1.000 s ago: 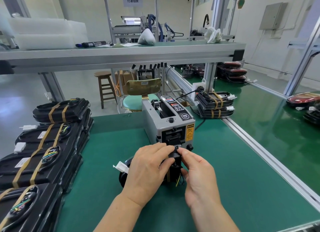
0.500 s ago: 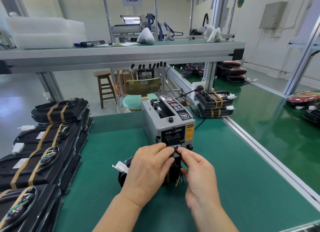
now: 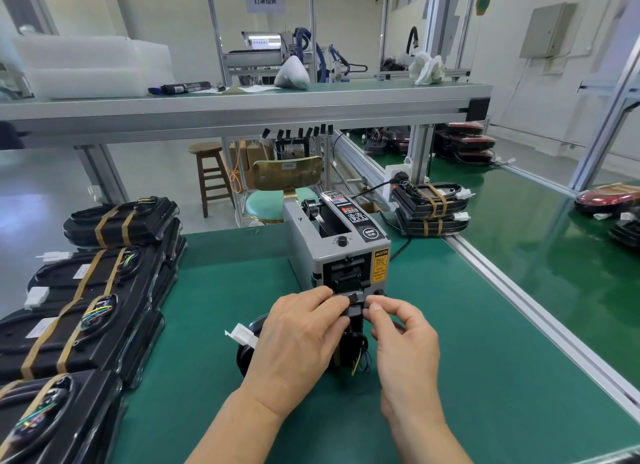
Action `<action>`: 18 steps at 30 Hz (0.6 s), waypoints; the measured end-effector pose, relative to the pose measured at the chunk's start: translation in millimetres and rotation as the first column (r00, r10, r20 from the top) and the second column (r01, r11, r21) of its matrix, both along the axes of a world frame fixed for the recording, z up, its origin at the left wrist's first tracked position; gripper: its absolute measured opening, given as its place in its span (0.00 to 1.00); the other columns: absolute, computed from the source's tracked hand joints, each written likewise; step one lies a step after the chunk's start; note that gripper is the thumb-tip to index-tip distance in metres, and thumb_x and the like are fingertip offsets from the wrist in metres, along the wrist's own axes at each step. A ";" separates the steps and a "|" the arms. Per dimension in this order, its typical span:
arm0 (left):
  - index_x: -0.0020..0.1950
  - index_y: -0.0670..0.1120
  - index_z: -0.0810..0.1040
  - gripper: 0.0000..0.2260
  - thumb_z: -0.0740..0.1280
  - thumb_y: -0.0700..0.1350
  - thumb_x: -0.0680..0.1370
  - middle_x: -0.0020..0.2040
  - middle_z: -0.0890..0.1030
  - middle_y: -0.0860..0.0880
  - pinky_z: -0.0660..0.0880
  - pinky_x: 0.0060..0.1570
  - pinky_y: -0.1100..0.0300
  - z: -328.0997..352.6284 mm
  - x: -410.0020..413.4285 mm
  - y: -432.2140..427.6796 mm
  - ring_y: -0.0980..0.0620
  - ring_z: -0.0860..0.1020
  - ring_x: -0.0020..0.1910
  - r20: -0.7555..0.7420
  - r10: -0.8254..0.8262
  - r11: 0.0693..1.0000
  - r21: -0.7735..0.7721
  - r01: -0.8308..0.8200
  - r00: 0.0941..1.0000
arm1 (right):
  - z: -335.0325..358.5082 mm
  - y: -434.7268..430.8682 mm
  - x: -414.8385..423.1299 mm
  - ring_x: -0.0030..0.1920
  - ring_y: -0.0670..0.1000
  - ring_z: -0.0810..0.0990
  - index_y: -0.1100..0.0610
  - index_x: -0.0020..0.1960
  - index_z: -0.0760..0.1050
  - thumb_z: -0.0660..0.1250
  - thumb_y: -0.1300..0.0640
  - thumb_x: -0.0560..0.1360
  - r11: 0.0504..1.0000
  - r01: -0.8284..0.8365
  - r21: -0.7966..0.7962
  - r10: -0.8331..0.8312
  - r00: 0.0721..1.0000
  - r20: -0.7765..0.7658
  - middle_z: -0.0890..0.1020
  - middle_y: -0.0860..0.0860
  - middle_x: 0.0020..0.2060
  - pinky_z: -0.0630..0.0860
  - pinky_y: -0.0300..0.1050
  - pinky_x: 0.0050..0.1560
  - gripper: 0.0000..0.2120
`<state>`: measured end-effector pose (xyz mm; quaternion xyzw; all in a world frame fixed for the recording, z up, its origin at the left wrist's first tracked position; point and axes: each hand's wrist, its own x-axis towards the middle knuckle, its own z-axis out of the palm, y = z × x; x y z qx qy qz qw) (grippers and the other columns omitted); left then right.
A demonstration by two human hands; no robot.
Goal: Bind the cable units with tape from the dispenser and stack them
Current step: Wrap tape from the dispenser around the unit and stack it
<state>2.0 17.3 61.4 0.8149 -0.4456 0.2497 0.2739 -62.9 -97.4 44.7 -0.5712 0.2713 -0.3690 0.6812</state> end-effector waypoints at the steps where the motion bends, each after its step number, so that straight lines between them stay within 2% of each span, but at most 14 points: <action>1: 0.53 0.48 0.82 0.11 0.62 0.50 0.78 0.50 0.82 0.52 0.76 0.47 0.53 0.0 0.2 -0.1 0.50 0.80 0.46 0.000 0.000 1.000 0.002 0.000 1.000 | -0.8 -2.0 0.5 0.48 0.47 0.83 0.50 0.42 0.83 0.70 0.62 0.75 1.000 0.009 -0.001 -0.009 1.000 -0.005 0.84 0.47 0.47 0.75 0.41 0.48 0.08; 3: 0.53 0.48 0.82 0.11 0.62 0.49 0.78 0.50 0.81 0.52 0.76 0.46 0.53 -0.4 0.7 -0.1 0.50 0.80 0.45 -0.003 -0.003 1.000 0.012 0.003 1.000 | -1.0 -5.8 3.1 0.47 0.47 0.82 0.50 0.43 0.82 0.70 0.60 0.75 1.000 0.013 -0.006 -0.013 1.000 -0.014 0.84 0.49 0.48 0.75 0.42 0.49 0.06; 5: 0.53 0.47 0.82 0.11 0.62 0.49 0.78 0.50 0.81 0.52 0.76 0.45 0.52 -0.7 0.9 0.0 0.49 0.79 0.45 -0.014 -0.006 1.000 0.022 0.006 1.000 | 0.2 -9.7 8.5 0.43 0.42 0.80 0.50 0.46 0.81 0.71 0.55 0.75 1.000 -0.010 -0.012 0.009 0.999 -0.034 0.83 0.51 0.50 0.75 0.40 0.48 0.01; 7: 0.53 0.47 0.82 0.11 0.63 0.49 0.78 0.50 0.81 0.52 0.76 0.45 0.52 0.2 1.1 0.0 0.49 0.79 0.45 -0.024 0.001 1.000 0.027 0.000 1.000 | 1.9 -11.9 16.1 0.40 0.39 0.79 0.50 0.48 0.80 0.73 0.49 0.73 0.998 -0.059 -0.029 0.058 0.997 -0.054 0.82 0.50 0.52 0.75 0.40 0.46 0.07; 9: 0.54 0.47 0.82 0.10 0.65 0.48 0.78 0.50 0.81 0.52 0.76 0.46 0.53 2.7 0.5 0.1 0.49 0.80 0.45 -0.036 -0.001 1.000 0.031 0.002 0.999 | 3.7 -12.5 25.2 0.45 0.44 0.80 0.50 0.50 0.79 0.74 0.44 0.70 0.993 -0.115 -0.033 0.111 0.989 -0.094 0.81 0.51 0.53 0.78 0.47 0.51 0.13; 12: 0.52 0.46 0.81 0.07 0.68 0.46 0.76 0.47 0.80 0.53 0.72 0.48 0.57 5.1 -1.6 0.9 0.51 0.78 0.45 -0.072 -0.001 0.999 0.035 0.004 0.997 | 3.4 -12.6 34.3 0.47 0.49 0.79 0.50 0.48 0.80 0.76 0.47 0.69 0.987 -0.131 -0.090 0.116 0.981 -0.153 0.81 0.52 0.51 0.78 0.55 0.57 0.12; 15: 0.56 0.48 0.77 0.11 0.72 0.49 0.75 0.46 0.81 0.54 0.65 0.48 0.66 6.7 -2.4 3.8 0.51 0.76 0.45 -0.186 0.067 0.998 0.033 -0.062 0.980 | -2.0 -15.1 34.4 0.42 0.48 0.79 0.50 0.43 0.80 0.74 0.48 0.71 0.975 -0.110 -0.194 0.077 0.982 -0.170 0.83 0.48 0.42 0.78 0.53 0.52 0.06; 18: 0.59 0.50 0.75 0.14 0.71 0.52 0.76 0.49 0.80 0.54 0.61 0.46 0.68 6.6 -0.9 3.5 0.51 0.75 0.48 -0.233 0.085 0.996 0.057 -0.074 0.969 | -4.8 -19.8 32.8 0.39 0.48 0.80 0.50 0.38 0.80 0.70 0.50 0.75 0.971 -0.069 -0.227 0.034 0.988 -0.152 0.83 0.46 0.35 0.79 0.51 0.48 0.08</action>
